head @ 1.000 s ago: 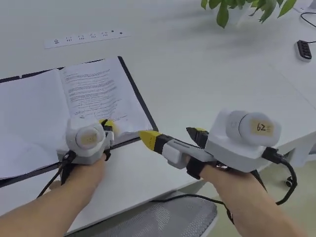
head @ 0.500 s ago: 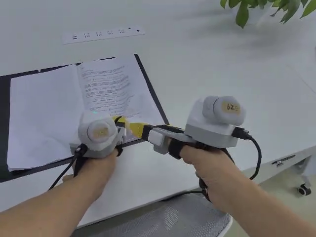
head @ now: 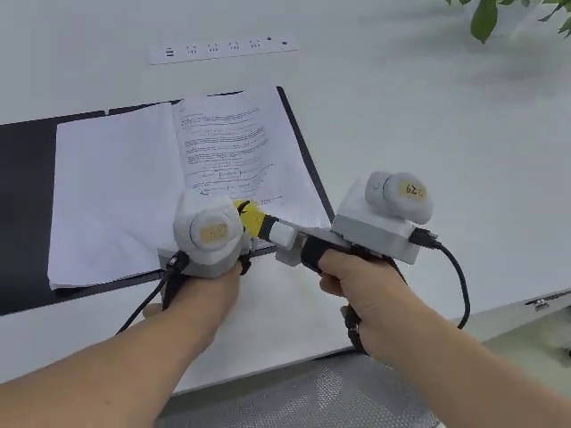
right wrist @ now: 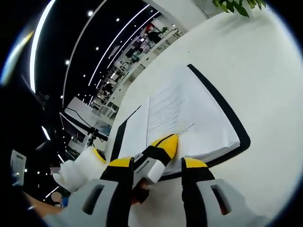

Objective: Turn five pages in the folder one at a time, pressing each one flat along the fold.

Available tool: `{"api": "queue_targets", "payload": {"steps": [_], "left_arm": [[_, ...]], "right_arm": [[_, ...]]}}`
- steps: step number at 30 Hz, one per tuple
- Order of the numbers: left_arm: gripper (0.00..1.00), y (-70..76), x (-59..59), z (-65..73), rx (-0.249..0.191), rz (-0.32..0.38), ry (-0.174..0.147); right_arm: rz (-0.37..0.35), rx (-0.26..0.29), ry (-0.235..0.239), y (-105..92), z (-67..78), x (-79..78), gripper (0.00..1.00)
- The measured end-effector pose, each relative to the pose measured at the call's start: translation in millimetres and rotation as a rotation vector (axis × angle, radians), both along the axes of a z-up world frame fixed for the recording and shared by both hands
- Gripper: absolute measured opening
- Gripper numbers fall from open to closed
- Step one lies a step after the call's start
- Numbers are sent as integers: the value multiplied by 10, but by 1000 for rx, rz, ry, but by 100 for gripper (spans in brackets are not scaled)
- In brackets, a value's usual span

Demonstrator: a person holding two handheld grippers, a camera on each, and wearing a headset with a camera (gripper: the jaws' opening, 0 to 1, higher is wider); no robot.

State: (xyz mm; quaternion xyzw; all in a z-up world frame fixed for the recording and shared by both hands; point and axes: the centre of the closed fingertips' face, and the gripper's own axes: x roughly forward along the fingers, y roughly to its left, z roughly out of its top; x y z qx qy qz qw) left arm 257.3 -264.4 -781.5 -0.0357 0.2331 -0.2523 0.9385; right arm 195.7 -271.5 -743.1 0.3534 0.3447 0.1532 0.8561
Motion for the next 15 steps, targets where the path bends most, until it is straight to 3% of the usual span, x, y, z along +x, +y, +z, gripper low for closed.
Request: {"api": "queue_targets", "payload": {"steps": [10, 13, 15], "left_arm": [[0, 1, 3, -7, -9, 4, -1], [0, 0, 3, -10, -8, 4, -2], [0, -1, 2, -10, -8, 5, -1]], "right_arm": [[-80, 1, 37, -124, -153, 66, 39], [-108, -3, 32, -160, -192, 104, 35], [-133, -35, 40, -219, -244, 124, 27]]}}
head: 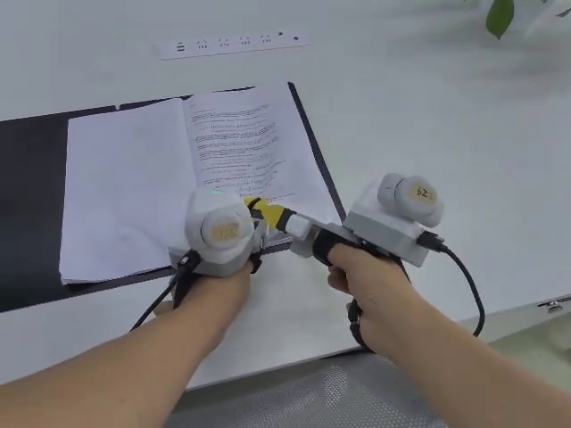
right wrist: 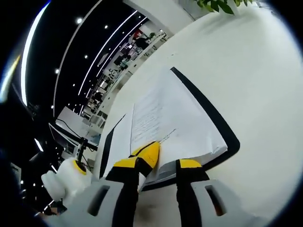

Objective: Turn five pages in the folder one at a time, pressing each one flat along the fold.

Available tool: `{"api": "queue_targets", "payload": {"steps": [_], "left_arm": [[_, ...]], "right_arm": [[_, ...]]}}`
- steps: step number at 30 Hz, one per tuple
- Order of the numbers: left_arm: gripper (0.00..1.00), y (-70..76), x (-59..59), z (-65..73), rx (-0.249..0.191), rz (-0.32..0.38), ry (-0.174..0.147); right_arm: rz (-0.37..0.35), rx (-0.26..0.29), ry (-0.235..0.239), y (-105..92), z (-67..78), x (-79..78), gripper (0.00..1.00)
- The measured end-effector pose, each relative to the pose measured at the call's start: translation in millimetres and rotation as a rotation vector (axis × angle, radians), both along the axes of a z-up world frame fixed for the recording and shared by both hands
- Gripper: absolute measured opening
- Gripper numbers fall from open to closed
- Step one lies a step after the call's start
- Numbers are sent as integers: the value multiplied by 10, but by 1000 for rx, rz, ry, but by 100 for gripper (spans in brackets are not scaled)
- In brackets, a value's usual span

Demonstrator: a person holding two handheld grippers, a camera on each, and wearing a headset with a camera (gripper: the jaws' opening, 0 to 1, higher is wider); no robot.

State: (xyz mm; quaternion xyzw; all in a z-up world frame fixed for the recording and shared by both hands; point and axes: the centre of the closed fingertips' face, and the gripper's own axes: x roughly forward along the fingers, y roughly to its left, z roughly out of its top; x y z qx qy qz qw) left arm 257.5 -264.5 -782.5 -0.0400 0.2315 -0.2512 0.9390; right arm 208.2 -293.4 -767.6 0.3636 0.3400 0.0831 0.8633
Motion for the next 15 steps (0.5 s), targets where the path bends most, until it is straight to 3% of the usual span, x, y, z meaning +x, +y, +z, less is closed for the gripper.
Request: {"api": "queue_targets", "payload": {"steps": [9, 15], "left_arm": [[2, -13, -10, 3, 15, -4, 4], [4, -27, -6, 16, 15, -8, 10]], "right_arm": [[-115, -40, 22, -226, -135, 49, 0], [-124, -64, -2, -249, -117, 36, 0]]}}
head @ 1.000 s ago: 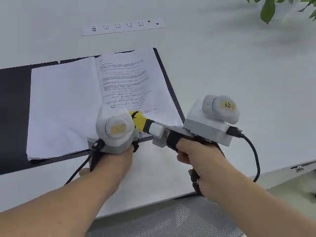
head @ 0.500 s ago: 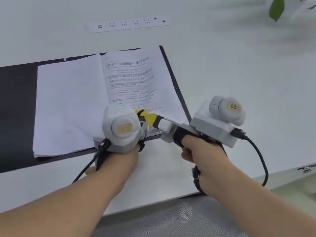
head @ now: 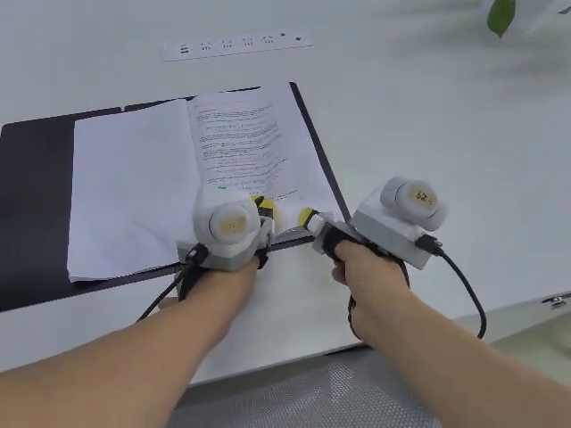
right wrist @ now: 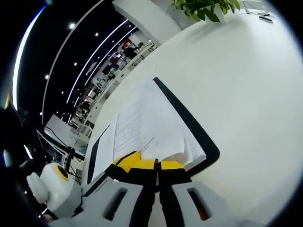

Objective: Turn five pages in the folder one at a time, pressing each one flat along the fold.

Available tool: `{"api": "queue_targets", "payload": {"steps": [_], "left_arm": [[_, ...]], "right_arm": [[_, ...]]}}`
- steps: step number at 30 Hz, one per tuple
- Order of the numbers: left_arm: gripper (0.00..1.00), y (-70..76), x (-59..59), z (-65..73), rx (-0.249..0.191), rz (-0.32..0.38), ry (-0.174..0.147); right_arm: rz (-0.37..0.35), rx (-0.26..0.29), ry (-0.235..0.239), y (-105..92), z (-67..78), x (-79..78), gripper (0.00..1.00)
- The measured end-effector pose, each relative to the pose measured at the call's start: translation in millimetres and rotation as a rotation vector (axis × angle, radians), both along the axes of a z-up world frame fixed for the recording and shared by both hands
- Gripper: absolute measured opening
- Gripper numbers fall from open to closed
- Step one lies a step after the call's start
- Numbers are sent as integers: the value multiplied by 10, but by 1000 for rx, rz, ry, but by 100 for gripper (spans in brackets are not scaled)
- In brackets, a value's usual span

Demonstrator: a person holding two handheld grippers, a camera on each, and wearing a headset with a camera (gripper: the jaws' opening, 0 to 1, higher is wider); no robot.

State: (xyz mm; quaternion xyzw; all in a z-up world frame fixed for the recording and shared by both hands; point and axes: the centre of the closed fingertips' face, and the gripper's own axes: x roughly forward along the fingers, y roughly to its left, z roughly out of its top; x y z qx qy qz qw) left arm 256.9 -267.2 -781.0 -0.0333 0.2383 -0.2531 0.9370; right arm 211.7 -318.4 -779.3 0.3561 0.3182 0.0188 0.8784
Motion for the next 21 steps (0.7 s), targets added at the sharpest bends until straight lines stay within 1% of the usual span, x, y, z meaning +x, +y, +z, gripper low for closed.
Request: {"api": "queue_targets", "payload": {"steps": [1, 2, 3, 5, 6, 7, 8, 9, 10, 11, 13, 16, 17, 19, 21], "left_arm": [[4, -2, -3, 17, -10, 1, 17], [5, -9, -16, 28, -5, -16, 28], [8, -14, -37, 39, -1, -35, 40], [15, 7, -87, 71, -13, -51, 75], [20, 26, -121, 82, -34, -46, 106], [23, 38, -153, 98, -51, -52, 130], [24, 84, -189, 98, -40, -70, 153], [26, 128, -166, 132, -40, -64, 138], [26, 186, -179, 196, -24, -71, 111], [26, 231, -179, 241, -10, -72, 93], [26, 341, -198, 318, 7, -66, 80], [28, 488, -241, 430, 29, -64, 59], [30, 555, -259, 480, 44, -65, 44], [30, 652, -296, 558, 55, -71, 31], [31, 767, -319, 667, 68, -66, 3]], "right_arm": [[-2, 2, 0, -4, 8, -6, 0], [-7, 5, -2, -12, 27, -14, 0], [-8, 10, -6, -9, 46, -18, 0], [2, 7, -19, 4, 83, -18, 0], [5, 1, -25, 7, 111, -22, 0], [5, 3, -31, 10, 132, -24, 0], [0, 10, -38, 13, 165, -22, 0], [-3, 15, -43, 17, 192, -22, 0], [-6, 16, -55, 20, 229, -16, 0], [-6, 20, -61, 27, 254, -16, 0], [-9, 22, -76, 38, 313, -17, 0], [-16, 43, -92, 72, 403, -26, 0], [-16, 48, -101, 92, 444, -28, 0], [-13, 55, -118, 130, 515, -31, 0], [-11, 64, -132, 170, 589, -43, 0]]}}
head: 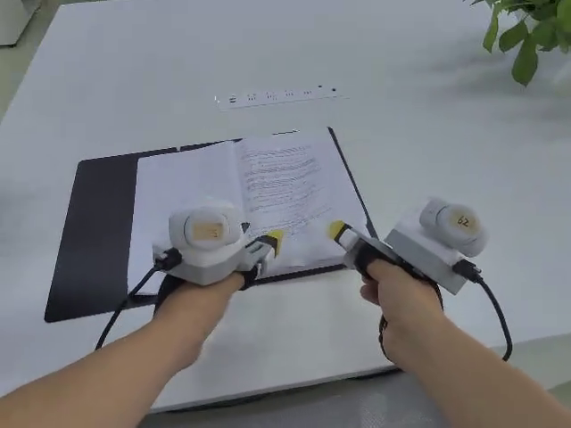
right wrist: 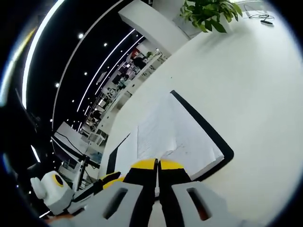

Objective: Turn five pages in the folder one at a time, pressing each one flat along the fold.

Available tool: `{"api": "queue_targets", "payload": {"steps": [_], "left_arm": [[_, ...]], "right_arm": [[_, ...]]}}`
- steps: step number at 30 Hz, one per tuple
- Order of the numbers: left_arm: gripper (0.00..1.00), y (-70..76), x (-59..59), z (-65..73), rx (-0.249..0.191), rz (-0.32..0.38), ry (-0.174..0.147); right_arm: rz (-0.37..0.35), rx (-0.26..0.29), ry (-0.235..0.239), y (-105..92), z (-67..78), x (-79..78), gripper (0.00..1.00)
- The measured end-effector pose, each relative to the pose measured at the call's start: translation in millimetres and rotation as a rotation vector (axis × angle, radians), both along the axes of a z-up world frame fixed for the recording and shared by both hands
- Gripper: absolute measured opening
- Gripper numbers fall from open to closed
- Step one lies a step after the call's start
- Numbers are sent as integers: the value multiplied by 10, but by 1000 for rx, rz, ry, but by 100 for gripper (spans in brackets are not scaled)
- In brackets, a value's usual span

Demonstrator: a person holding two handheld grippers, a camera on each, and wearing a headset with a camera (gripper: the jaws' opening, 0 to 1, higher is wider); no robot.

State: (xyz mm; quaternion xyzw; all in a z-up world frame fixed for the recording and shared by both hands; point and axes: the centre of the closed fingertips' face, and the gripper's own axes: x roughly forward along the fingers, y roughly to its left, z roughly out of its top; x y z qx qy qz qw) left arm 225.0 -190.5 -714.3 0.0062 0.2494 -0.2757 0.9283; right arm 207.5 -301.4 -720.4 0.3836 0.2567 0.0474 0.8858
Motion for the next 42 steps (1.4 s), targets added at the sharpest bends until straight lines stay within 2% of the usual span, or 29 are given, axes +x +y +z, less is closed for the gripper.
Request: {"api": "queue_targets", "payload": {"steps": [2, 4, 8, 15, 22, 30, 42], "left_arm": [[32, 77, -19, 73, 0, 0, -13], [33, 181, -31, 167, 9, 3, -43], [33, 366, -73, 277, 17, 20, -63], [33, 715, -195, 393, 28, 55, -88], [33, 1033, -264, 478, 24, 101, -105], [33, 1337, -295, 584, 8, 159, -125], [33, 1804, -361, 665, 0, 240, -139]], "right_arm": [[0, 2, -13, 25, 59, -8, 0], [3, 5, -30, 57, 124, -8, 0], [5, 11, -47, 126, 215, -19, 0], [39, 2, -82, 345, 364, -16, 0], [98, -20, -111, 602, 467, 1, 0], [187, -49, -113, 963, 463, 12, 0], [334, -97, -97, 1633, 317, 66, 0]]}}
